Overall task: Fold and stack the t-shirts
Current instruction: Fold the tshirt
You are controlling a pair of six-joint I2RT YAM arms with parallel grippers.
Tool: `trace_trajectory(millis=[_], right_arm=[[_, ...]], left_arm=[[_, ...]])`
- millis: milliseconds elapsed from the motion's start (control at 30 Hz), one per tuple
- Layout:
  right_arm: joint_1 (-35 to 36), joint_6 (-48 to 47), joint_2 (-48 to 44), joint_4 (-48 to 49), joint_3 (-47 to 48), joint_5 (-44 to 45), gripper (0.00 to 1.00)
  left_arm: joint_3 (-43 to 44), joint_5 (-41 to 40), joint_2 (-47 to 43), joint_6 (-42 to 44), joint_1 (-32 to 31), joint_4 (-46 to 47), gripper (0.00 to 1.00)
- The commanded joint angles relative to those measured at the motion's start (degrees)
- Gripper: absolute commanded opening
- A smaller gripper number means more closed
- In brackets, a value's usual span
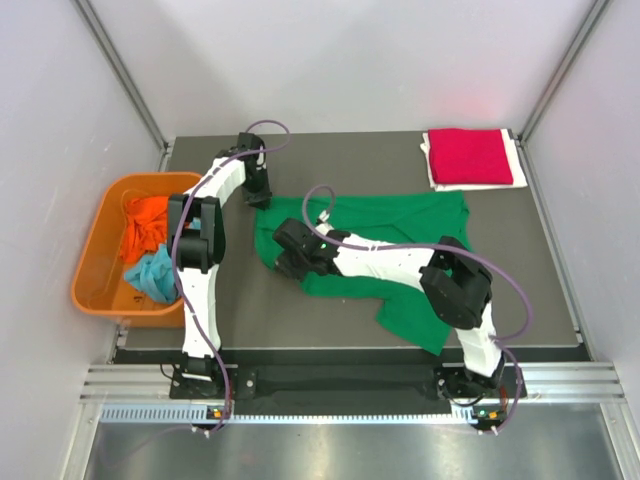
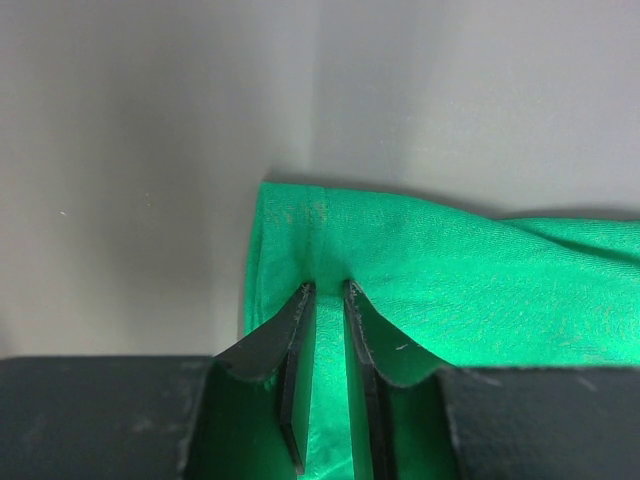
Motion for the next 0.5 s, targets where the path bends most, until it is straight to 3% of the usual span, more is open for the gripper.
trace_trajectory(millis=[0, 133, 467], right_arm=[[2.9, 6.5, -2.7, 0.9, -0.6, 3.4, 0.0], [2.6, 8.1, -2.9, 5.7, -5.0, 2.4, 0.0], [1.7, 0.5, 3.0, 18.2, -1.9, -15.1, 0.0]], left_arm=[[-2.3, -5.1, 4.0, 1.0, 2.1, 2.6, 0.23], [-3.3, -5.8, 3.7, 2.2, 2.2, 3.0, 0.23], [-3.5, -5.6, 2.6, 5.6, 2.1, 3.1, 0.24]])
